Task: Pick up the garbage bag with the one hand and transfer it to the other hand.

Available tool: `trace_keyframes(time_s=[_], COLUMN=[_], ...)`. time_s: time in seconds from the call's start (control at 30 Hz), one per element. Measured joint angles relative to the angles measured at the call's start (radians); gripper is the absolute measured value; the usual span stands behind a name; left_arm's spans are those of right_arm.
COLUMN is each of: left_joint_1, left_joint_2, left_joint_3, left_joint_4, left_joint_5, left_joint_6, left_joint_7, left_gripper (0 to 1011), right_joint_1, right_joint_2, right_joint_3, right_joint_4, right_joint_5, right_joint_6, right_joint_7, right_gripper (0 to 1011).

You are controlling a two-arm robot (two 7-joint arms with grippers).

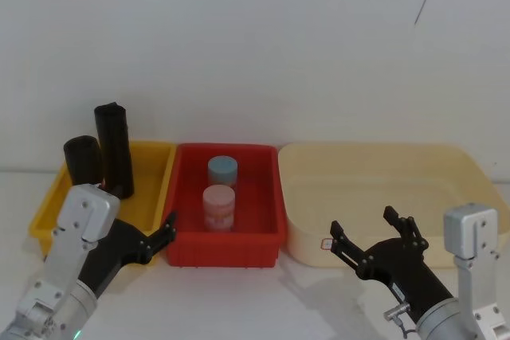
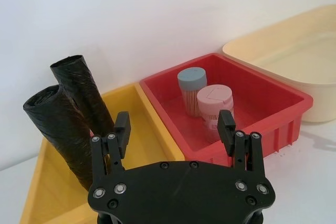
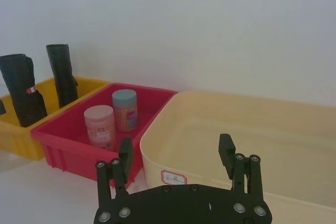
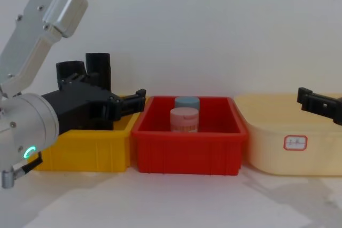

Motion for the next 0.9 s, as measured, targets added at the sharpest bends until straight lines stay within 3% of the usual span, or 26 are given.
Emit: trace_keyframes(time_s=[0.9], left_joint_1=[0.000], left_joint_2=[0.000], left_joint_3=[0.000], left_joint_4=[0.000], left_joint_5=[0.000], left_joint_6=[0.000], left_joint_7=[0.000], left_gripper=[1000], right_joint_1=[0.000], right_joint_2=[0.000], right_joint_3=[0.000], right_joint_4=[0.000], right_joint_5=[0.000], right_joint_6=[0.000], right_joint_7=[0.000], right_gripper=[1000])
